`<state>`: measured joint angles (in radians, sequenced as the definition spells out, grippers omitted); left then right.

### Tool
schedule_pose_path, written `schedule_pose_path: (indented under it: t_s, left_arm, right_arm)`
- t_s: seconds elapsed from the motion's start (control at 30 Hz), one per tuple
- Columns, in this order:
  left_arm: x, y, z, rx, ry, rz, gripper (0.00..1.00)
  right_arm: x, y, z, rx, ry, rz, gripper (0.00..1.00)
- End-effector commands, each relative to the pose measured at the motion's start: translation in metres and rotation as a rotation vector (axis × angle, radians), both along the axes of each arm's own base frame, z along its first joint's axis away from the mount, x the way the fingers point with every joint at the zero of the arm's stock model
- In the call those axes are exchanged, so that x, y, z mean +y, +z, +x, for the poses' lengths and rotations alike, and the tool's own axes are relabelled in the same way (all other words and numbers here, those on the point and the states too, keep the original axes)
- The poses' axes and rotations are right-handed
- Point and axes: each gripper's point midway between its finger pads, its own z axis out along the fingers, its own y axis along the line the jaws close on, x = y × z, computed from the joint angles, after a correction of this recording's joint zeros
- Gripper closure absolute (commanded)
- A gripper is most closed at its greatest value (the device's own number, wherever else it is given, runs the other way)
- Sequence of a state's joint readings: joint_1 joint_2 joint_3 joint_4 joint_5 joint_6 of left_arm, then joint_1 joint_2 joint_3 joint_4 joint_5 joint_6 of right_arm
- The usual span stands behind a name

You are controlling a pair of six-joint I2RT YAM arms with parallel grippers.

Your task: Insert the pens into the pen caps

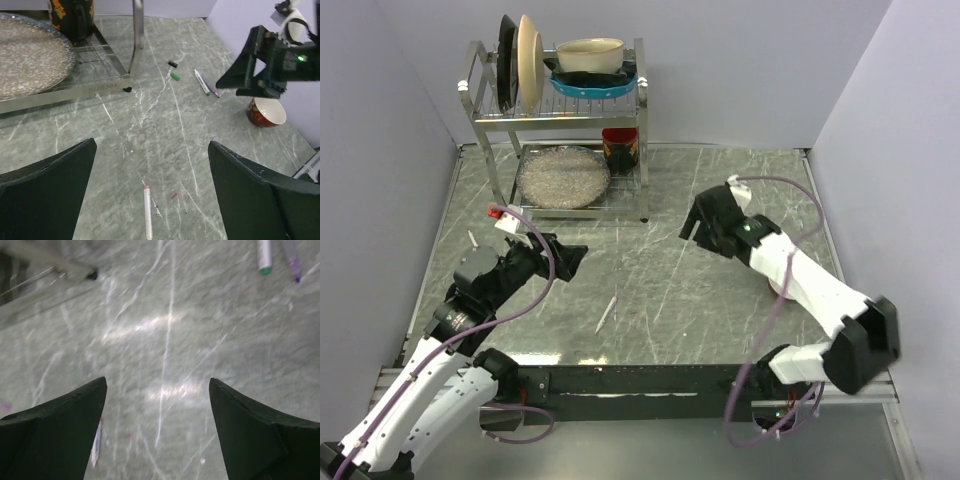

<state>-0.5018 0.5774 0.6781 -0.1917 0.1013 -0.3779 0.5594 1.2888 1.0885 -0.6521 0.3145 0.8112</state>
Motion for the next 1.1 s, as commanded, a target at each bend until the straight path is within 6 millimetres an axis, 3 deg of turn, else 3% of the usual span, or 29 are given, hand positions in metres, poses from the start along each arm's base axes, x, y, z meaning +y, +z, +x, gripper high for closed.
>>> schedule_pose_path:
  t_s: [0.0,0.07,0.17,0.23,0.27,0.33,0.4,0.53,0.8,1.07]
  left_arm:
    - [0.01,0.019,0.003,-0.063,0.052,0.003,0.01]
    - [0.013,0.018,0.004,-0.062,0.069,0.005,0.01]
    - [0.015,0.02,0.004,-0.069,0.079,0.003,0.01]
    - [0.015,0.019,0.005,-0.067,0.079,0.006,0.01]
    - [0.014,0.017,0.005,-0.064,0.074,0.012,0.01]
    - [0.012,0.017,0.005,-0.062,0.067,0.014,0.01]
    - [0.01,0.017,0.005,-0.06,0.056,0.016,0.01]
    - [0.01,0.017,0.005,-0.063,0.054,0.018,0.0]
    - [0.008,0.018,0.004,-0.068,0.04,0.014,0.01]
    - [0.007,0.017,0.004,-0.069,0.035,0.018,0.01]
  right_arm:
    - [-0.044,0.002,0.051,0.012,-0.1,-0.059,0.25]
    - [-0.071,-0.009,0.073,0.024,-0.177,-0.063,0.35]
    - [-0.092,-0.025,0.098,0.064,-0.235,-0.057,0.4]
    - [-0.1,-0.047,0.107,0.129,-0.247,-0.103,0.41]
    - [-0.103,-0.042,0.118,0.12,-0.23,-0.128,0.42]
    - [-0.106,-0.061,0.124,0.18,-0.201,-0.185,0.48]
    - [-0.11,-0.061,0.135,0.186,-0.17,-0.232,0.54]
    - [-0.116,-0.078,0.14,0.23,-0.125,-0.297,0.62]
    - [-0.117,-0.116,0.134,0.314,-0.074,-0.308,0.64]
    - [-0.133,-0.127,0.133,0.33,-0.095,-0.348,0.65]
